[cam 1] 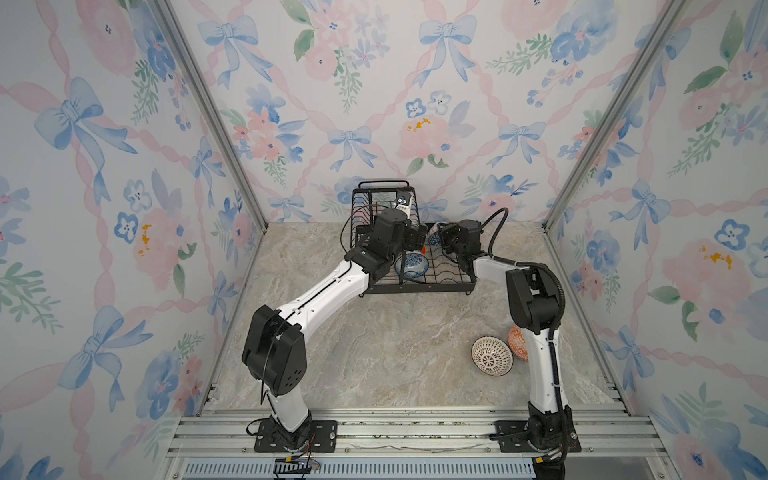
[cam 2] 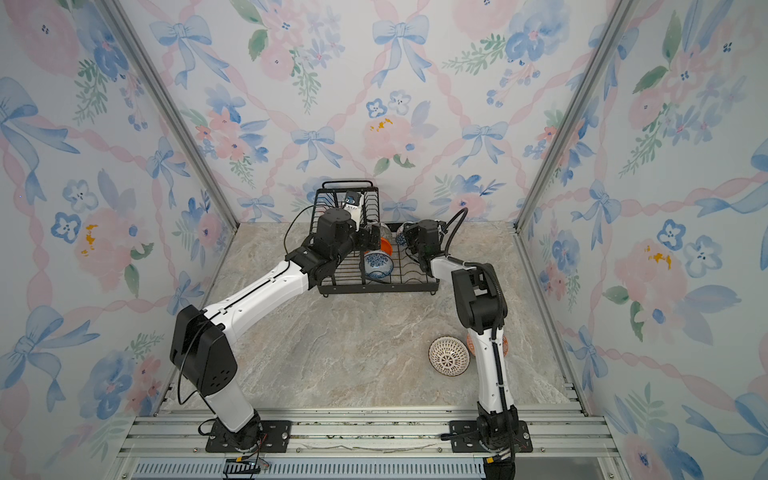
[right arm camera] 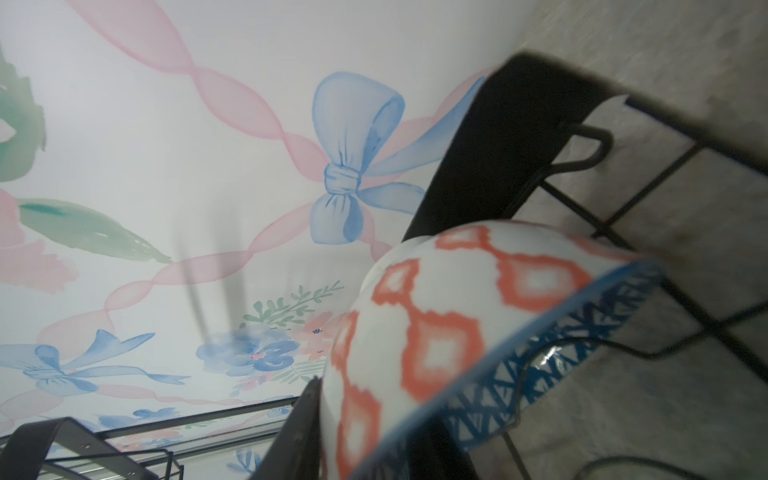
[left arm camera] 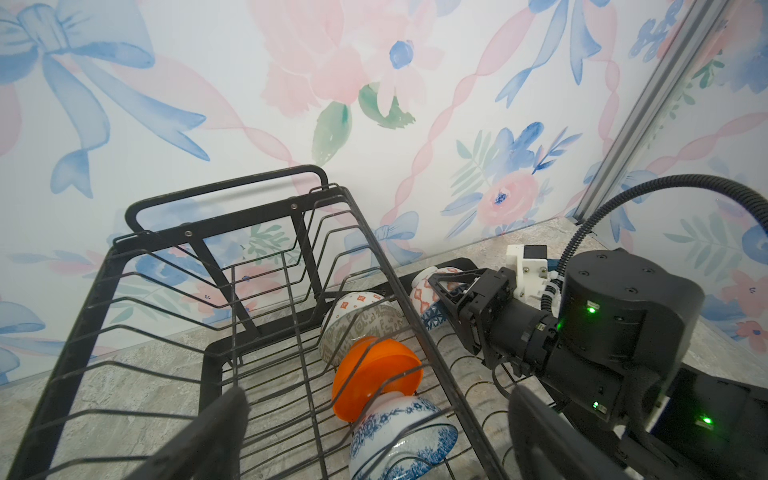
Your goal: Load the bowls into the dish rack
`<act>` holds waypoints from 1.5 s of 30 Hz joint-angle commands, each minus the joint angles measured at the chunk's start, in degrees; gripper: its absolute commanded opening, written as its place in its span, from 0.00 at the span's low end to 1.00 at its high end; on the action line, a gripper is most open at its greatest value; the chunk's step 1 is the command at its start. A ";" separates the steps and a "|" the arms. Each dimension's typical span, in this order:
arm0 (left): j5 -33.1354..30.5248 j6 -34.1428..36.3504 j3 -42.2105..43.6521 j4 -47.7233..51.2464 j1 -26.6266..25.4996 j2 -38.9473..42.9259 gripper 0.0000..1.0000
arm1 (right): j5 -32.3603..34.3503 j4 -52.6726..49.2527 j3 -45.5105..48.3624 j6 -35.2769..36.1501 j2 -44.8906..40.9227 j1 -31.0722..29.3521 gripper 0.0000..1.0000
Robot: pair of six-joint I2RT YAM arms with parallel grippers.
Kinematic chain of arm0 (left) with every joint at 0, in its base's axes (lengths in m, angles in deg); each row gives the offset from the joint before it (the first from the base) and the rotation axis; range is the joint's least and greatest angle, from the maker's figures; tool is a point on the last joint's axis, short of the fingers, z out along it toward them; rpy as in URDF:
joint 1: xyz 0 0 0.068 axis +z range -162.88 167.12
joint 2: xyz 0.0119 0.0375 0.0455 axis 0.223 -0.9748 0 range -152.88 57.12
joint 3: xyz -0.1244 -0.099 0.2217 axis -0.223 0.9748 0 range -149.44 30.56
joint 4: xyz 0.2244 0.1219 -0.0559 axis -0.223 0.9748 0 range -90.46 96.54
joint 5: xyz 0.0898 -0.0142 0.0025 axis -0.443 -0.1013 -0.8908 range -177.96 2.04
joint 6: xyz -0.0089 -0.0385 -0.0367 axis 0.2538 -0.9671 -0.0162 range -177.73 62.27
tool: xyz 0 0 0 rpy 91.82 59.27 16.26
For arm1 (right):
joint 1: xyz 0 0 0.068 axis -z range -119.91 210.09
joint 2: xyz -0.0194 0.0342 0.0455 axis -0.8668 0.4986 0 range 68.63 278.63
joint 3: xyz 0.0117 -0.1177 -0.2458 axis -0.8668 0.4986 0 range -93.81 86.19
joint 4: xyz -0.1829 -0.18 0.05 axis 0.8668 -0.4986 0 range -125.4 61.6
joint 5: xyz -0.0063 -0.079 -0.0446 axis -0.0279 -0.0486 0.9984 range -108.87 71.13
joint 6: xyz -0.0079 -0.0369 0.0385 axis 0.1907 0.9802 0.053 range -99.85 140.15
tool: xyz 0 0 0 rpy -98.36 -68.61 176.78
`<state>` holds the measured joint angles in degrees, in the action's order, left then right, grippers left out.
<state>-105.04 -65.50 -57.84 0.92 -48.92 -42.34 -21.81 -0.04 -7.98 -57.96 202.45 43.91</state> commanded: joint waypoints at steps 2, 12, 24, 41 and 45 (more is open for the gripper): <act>-0.15 -0.78 -1.29 -1.04 -0.37 0.06 0.98 | 0.16 -1.37 -1.68 -0.69 -1.35 0.77 0.36; -0.40 -0.65 -1.34 -0.94 -0.54 0.14 0.98 | -0.24 -1.89 -3.30 -0.55 -1.12 1.06 0.38; -0.43 -0.61 -1.42 -1.00 -0.61 0.06 0.98 | -0.34 -2.21 -3.45 -0.54 -1.63 1.41 0.39; -0.48 -0.50 -2.61 -0.90 -0.73 -0.85 0.98 | -1.98 -2.54 -2.03 -0.08 -3.27 2.21 0.46; -0.45 -0.49 -2.73 -1.03 -0.98 -1.00 0.98 | -2.85 -2.46 -1.26 0.73 -4.20 2.30 0.49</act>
<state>-105.04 -65.50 -59.09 0.88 -49.40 -42.58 -23.54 -1.81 -9.58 -58.48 202.29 45.81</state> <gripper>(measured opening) 0.979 0.487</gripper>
